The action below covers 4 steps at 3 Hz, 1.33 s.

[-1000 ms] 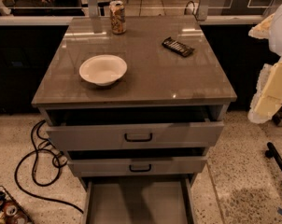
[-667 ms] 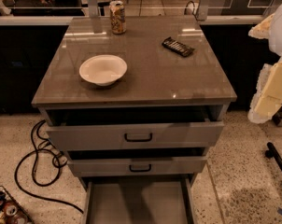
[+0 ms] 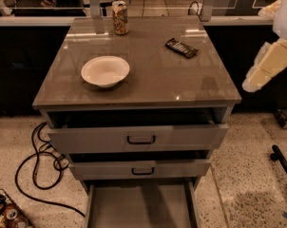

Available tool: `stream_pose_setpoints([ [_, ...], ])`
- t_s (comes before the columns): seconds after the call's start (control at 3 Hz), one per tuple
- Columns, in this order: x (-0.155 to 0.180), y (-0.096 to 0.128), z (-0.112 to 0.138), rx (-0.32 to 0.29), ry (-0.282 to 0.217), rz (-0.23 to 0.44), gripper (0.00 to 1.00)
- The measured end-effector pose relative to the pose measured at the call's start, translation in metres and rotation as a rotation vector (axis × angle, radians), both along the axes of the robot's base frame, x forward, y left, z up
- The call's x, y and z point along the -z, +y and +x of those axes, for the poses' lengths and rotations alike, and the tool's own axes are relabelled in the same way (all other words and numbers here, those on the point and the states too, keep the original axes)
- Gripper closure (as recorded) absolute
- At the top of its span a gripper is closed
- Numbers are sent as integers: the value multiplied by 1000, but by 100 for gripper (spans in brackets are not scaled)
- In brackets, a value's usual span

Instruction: Place rxbar chocolate into bottom drawer

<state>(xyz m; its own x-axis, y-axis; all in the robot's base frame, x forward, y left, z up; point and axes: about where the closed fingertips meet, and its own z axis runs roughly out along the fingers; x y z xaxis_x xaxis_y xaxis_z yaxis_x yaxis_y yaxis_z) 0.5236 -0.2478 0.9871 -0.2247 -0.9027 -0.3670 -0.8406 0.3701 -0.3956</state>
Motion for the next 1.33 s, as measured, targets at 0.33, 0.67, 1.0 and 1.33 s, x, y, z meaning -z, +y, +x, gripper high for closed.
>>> stream_pose_setpoints([
  [0.33,1,-13,52,35,-122,131,0],
  [0.67,4,-14,102,64,-241,316,0],
  [1.0,24,-5,143,119,-294,518,0],
  [1.33,24,-5,144,119,-294,518,0],
])
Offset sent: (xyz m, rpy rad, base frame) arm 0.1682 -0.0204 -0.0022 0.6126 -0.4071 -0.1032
